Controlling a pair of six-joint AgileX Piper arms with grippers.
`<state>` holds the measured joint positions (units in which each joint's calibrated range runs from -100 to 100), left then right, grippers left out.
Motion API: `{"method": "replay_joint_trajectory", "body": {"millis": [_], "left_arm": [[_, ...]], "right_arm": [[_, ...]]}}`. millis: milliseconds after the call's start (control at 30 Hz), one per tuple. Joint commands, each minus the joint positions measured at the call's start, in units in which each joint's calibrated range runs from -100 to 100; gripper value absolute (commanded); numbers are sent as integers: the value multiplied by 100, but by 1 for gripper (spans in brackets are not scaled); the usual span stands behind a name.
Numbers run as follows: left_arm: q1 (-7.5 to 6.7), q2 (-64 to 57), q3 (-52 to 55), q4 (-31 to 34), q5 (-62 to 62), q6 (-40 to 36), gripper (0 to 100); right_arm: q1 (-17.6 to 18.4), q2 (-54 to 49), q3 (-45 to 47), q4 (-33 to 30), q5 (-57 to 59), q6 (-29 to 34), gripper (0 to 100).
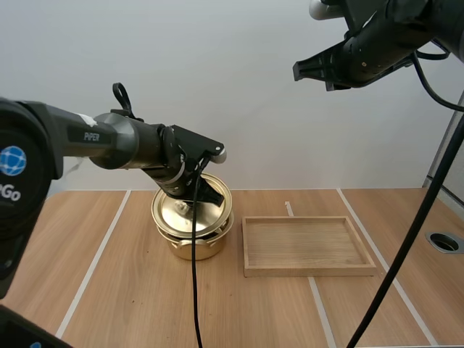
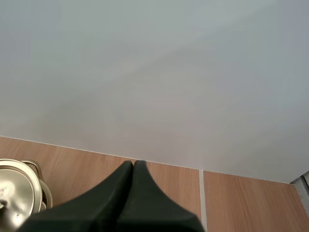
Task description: Open the pot, put the grape inside, and close it
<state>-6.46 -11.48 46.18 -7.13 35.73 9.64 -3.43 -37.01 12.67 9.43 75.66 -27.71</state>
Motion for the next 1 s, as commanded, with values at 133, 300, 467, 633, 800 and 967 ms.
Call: {"method": "replay_joint_trajectory", "body": {"millis": [133,300,467,633,800,967], "left_arm": [[-14,276,4,72,-131,19,0],[-14,347,4,100,-55,19,0],[-14,347,4,137,5,72,0],[-14,347,4,137,5,107,0],[-14,375,4,-12,5,249,0],[-14,520,4,-32,-32,273,0]], "right_arm": [[-19,-94,-47,6,-51,16,0],[-19,-94,-47,6,-51,16,0],[-19,-94,-47,6,-51,16,0],[-19,-94,-47,6,-51,16,0],[-19,-94,-47,17,-50,16,0],[-19,-94,-47,17,-50,16,0]]}}
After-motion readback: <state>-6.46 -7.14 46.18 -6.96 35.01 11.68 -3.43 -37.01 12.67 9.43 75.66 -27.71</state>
